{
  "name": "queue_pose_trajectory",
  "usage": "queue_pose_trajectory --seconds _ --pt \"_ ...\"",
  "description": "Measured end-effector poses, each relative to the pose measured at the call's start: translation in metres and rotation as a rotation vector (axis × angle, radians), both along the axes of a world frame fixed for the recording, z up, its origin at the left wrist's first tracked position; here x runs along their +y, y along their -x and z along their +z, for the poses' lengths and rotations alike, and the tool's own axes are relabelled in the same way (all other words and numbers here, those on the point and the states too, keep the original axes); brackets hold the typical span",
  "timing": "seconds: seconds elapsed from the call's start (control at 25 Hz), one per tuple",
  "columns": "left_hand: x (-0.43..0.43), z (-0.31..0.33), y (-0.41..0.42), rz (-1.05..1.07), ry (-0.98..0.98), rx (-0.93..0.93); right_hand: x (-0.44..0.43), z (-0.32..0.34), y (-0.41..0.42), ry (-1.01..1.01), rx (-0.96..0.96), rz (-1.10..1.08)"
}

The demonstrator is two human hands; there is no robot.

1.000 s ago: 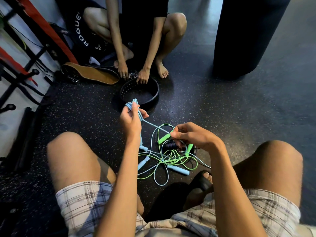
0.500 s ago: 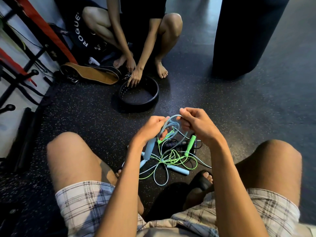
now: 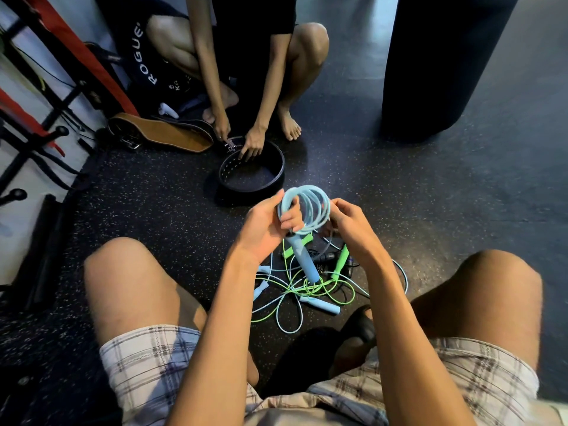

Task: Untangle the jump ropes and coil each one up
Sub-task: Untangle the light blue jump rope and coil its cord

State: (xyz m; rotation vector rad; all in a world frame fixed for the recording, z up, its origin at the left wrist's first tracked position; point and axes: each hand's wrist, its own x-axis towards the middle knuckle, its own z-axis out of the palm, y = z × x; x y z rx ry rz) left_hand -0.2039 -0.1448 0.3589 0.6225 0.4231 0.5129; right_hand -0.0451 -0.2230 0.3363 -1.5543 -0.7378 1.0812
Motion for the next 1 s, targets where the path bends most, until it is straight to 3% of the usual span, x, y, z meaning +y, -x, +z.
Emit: queue_pose_trajectory --seconds 0.12,0.28,0.4,0.48,0.6,0.76,0.88,1.0 --pt "0.002 0.003 0.001 0.187 0.026 -0.003 -0.003 -0.008 0.007 0.157 0.024 0.135" --pt "0.014 -0.004 0.003 0.528 -0.082 0.117 -0.016 -0.023 0.018 0.398 -0.044 0.421" --pt "0.022 -0.014 0.009 0.7 -0.288 0.315 -0.019 -0.022 0.017 0.397 -0.127 0.524" --pt "0.024 -0.024 0.012 0.726 -0.496 0.486 -0.018 -0.013 0.021 0.338 -0.068 0.51" --pt "0.024 -0.034 0.012 0.632 -0.752 0.676 -0.015 -0.001 0.023 0.23 -0.016 0.524" --pt "0.02 -0.034 0.013 0.385 -0.913 0.831 -0.009 0.01 0.022 0.123 -0.038 0.534" --pt "0.02 -0.035 0.012 0.12 -0.882 0.912 -0.006 0.017 0.021 0.008 -0.126 0.451" --pt "0.014 -0.029 0.01 -0.103 -0.701 0.777 -0.003 0.018 0.018 -0.054 -0.214 0.339"
